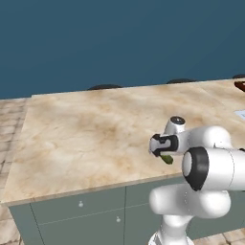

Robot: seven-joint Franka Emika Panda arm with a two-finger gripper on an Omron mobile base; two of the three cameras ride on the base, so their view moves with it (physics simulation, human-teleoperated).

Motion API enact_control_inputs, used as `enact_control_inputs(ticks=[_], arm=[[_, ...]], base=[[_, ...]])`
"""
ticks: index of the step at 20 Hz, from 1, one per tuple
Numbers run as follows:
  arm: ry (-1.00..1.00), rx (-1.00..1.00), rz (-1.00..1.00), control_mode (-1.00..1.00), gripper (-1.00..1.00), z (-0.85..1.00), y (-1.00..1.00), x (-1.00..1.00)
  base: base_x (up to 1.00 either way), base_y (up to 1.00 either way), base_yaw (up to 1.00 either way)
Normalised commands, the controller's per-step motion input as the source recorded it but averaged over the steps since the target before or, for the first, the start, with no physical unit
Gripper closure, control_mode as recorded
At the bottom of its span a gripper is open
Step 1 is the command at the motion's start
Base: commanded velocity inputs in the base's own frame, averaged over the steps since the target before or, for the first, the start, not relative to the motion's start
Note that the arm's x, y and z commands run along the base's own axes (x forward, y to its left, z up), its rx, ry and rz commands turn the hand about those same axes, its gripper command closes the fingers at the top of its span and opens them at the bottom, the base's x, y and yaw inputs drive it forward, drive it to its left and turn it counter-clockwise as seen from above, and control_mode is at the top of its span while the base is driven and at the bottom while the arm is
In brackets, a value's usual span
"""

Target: Place the two vegetables and bowl onto the tray for setting up a vegetable dip station.

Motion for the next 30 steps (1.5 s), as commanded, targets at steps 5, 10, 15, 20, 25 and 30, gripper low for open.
enact_control_inputs(ticks=[5,10,15,20,25,30], arm=[[0.0,0.0,0.02,-1.0,-1.0,-0.31,-0.01,0.07],[0.0,0.0,0.01,-1.0,1.0,-0.21,0.0,0.03],[0.0,0.0,0.0,-1.0,1.0,0.0,0.0,0.0],[0.02,0.0,0.0,-1.0,1.0,0.24,-0.03,0.06],[0.01,0.0,0.0,-1.0,1.0,0.54,-0.11,0.01],[0.01,0.0,0.0,-1.0,1.0,0.58,-0.1,0.0]], base=[[0.0,0.0,0.0],[0.0,0.0,0.0],[0.0,0.0,0.0],[0.0,0.0,0.0],[0.0,0.0,0.0],[0.0,0.0,0.0]])
